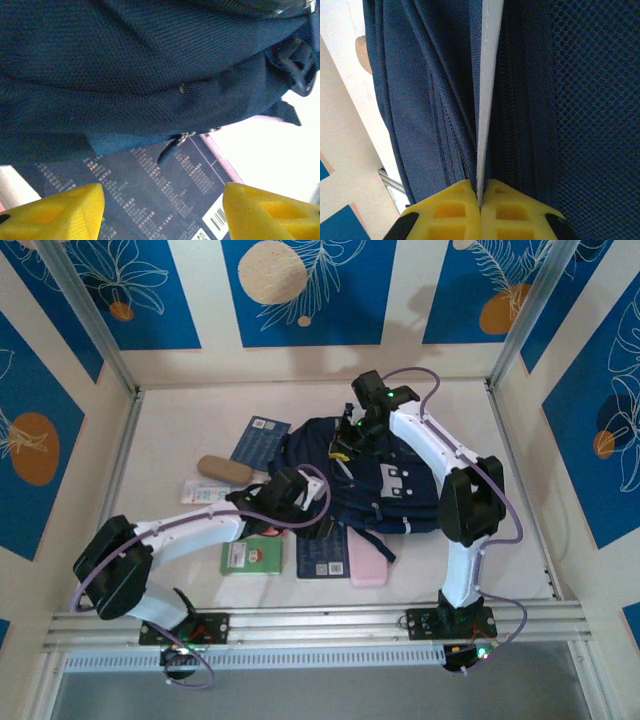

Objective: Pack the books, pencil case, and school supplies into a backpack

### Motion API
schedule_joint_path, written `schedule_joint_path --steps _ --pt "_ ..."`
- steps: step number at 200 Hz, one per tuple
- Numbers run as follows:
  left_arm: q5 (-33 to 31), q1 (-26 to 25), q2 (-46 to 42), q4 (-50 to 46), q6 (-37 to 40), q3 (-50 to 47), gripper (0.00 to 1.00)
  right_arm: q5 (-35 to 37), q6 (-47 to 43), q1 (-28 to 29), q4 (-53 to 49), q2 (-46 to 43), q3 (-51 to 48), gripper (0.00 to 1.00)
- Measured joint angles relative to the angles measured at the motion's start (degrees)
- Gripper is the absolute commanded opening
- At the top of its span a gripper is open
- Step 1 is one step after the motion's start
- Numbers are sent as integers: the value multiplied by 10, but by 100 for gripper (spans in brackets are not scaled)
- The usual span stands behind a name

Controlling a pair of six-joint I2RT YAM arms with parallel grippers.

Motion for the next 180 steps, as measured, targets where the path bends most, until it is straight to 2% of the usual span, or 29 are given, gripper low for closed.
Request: schedule_joint_path --steps 29,81,180 --pt "4 0 12 45 27 -21 57 -6 0 0 -5 1 2 0" --pt "22 0 45 102 39 -33 58 -14 4 0 -7 1 2 0" --pt "56 0 86 144 39 -33 57 -13 15 -4 0 4 -4 0"
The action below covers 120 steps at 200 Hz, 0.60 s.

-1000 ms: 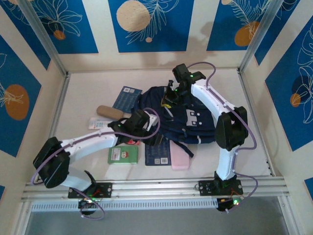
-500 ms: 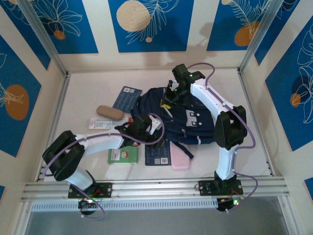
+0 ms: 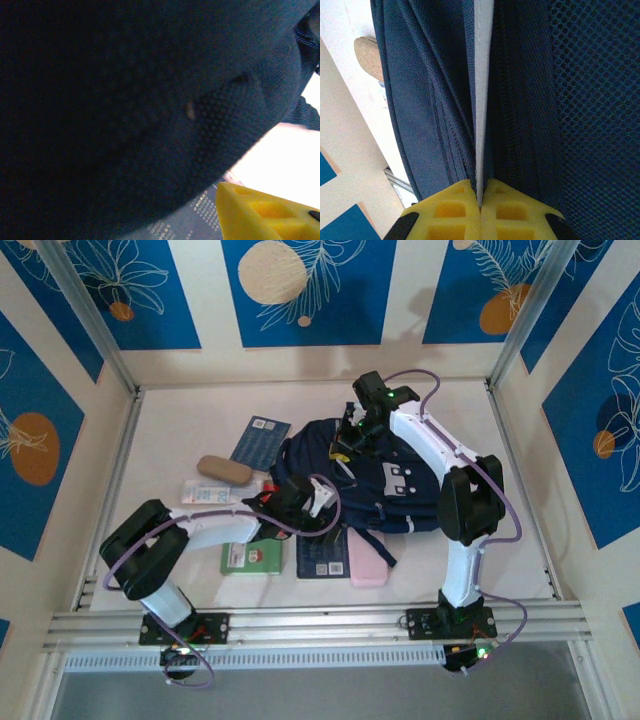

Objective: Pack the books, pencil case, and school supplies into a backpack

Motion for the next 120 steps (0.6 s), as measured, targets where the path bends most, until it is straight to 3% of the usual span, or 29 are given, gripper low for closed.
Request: schedule_joint_path --steps 35,78,120 --pt "2 0 -33 47 0 -44 59 -30 9 -17 4 0 -5 0" --pt "-11 6 -116 80 14 -99 73 -83 6 -45 -7 0 -5 0" --pt "-4 9 -190 245 67 -229 83 -115 -12 -59 -23 -3 -5 0"
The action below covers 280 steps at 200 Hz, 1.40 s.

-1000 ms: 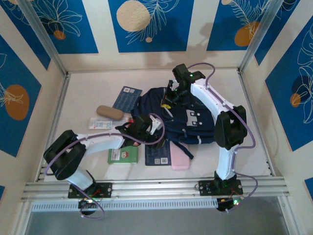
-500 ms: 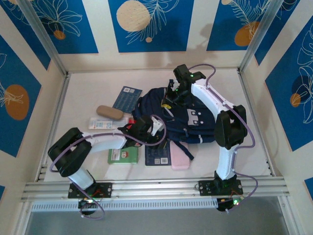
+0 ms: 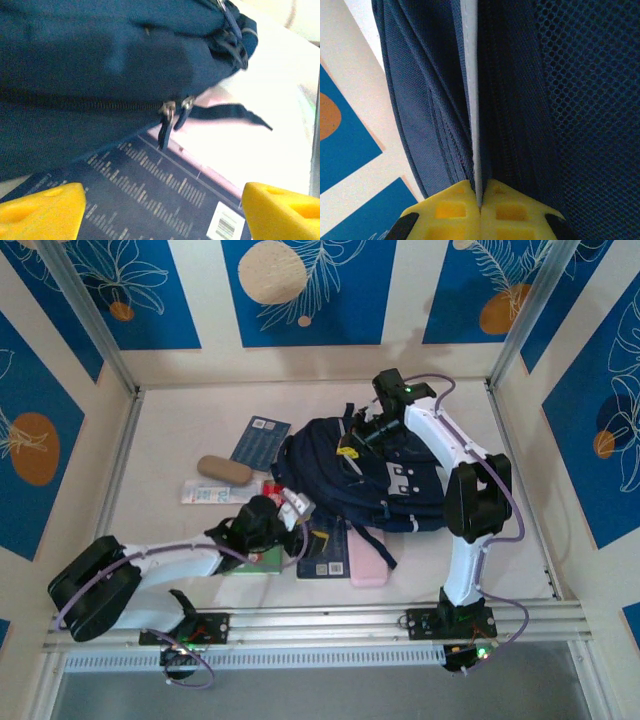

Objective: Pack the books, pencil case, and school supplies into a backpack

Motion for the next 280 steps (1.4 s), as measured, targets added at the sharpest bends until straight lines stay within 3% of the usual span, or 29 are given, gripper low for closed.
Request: schedule_joint_path --steps 52,102,159,214,280 --pt "26 1 -5 90 73 -40 73 -23 -5 -1 13 -48 -44 0" --pt "55 -1 89 206 66 -39 63 -40 11 -1 39 -89 -97 0" --pt "59 -24 113 252 53 -37 61 -37 39 -2 64 -106 -120 0" --pt "-3 -80 119 255 46 -35 62 -36 86 -1 102 -125 -147 0" --pt "-86 -85 160 261 33 -20 64 -32 125 5 142 -142 -173 0"
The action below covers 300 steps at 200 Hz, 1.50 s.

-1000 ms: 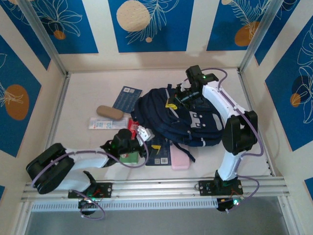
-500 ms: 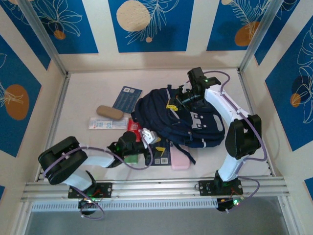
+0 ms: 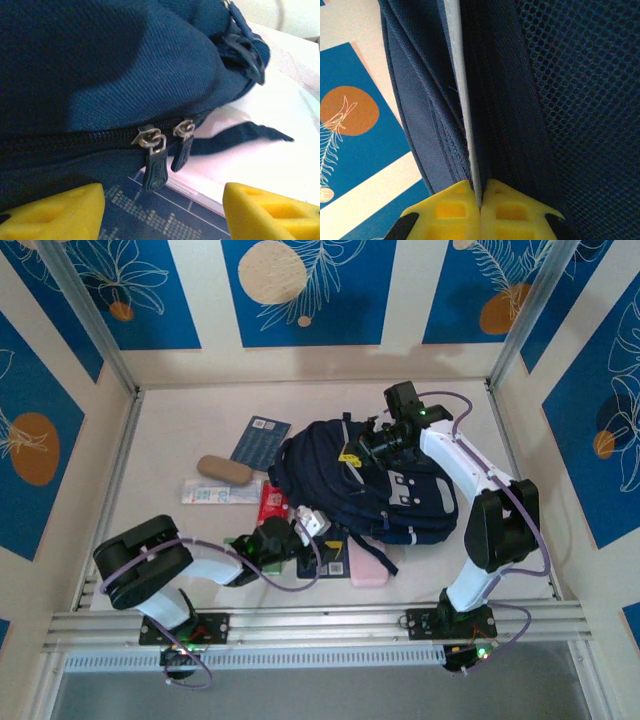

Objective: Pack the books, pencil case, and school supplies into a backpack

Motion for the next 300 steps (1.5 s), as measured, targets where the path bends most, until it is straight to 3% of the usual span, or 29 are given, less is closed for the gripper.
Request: schedule_joint_path --steps 51,147,184,300 --pt "-25 0 23 0 -3 20 60 12 16 12 14 -7 -12 0" --pt "-113 -3 22 -9 3 20 11 16 29 25 40 -32 -47 0" --pt "-123 -5 0 -9 5 13 0 16 28 24 41 -36 -49 0" --pt "-173 -6 -110 -80 3 -45 0 36 -60 19 -18 -40 -45 0"
